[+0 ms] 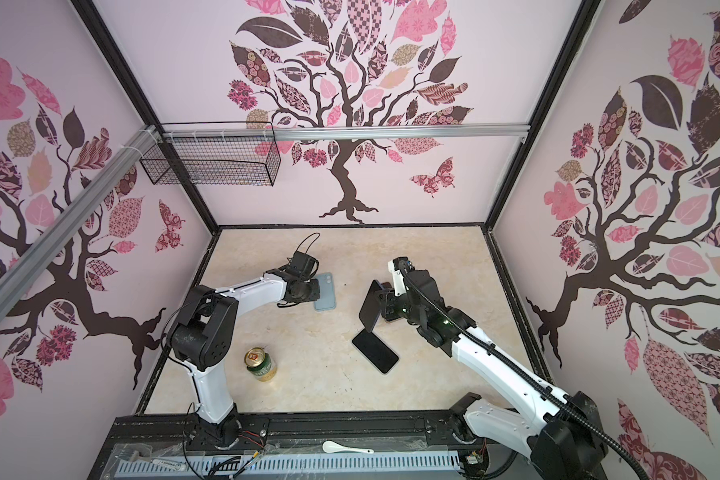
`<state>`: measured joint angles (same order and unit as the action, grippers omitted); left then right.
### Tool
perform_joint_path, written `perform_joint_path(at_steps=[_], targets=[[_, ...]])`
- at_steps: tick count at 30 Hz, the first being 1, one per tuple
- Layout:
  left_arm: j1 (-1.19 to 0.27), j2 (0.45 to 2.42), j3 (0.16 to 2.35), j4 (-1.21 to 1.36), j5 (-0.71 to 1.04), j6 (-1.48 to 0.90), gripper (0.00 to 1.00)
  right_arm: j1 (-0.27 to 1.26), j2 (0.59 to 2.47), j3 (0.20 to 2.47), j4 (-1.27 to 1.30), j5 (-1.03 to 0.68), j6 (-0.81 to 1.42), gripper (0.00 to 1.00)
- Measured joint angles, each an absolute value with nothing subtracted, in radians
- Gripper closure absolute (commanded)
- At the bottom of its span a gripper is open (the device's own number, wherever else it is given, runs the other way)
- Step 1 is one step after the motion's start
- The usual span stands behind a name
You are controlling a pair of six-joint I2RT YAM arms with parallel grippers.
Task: Take the phone out of the phone case
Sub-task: 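Lower the pale blue case flat onto the table with the left gripper and release, then raise the blue phone upright with the right gripper while the left gripper grips its edge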
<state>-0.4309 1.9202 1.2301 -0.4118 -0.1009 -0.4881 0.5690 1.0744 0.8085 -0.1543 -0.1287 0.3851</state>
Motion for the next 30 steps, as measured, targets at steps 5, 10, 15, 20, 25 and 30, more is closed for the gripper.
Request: perform_joint_path(at_steps=[5, 10, 15, 20, 25, 30], targets=[[-0.431, 1.945, 1.232, -0.412, -0.101, -0.487, 0.81, 0.569, 1.074, 0.809, -0.154, -0.133, 0.385, 1.0], [-0.431, 1.966, 1.258, -0.413, -0.105, -0.478, 0.9, 0.569, 1.074, 0.809, -0.155, -0.136, 0.385, 1.0], [-0.431, 1.985, 1.287, -0.421, -0.124, -0.466, 1.0, 0.569, 1.074, 0.809, -0.155, -0.136, 0.385, 1.0], [-0.411, 2.005, 1.318, -0.431, -0.128, -0.444, 1.0, 0.569, 1.074, 0.809, -0.16, -0.136, 0.383, 1.0], [-0.344, 2.04, 1.372, -0.444, -0.118, -0.397, 1.0, 0.569, 1.074, 0.809, -0.169, -0.136, 0.378, 1.0], [-0.29, 2.087, 1.449, -0.459, -0.096, -0.331, 1.0, 0.569, 1.077, 0.809, -0.18, -0.14, 0.377, 1.0]])
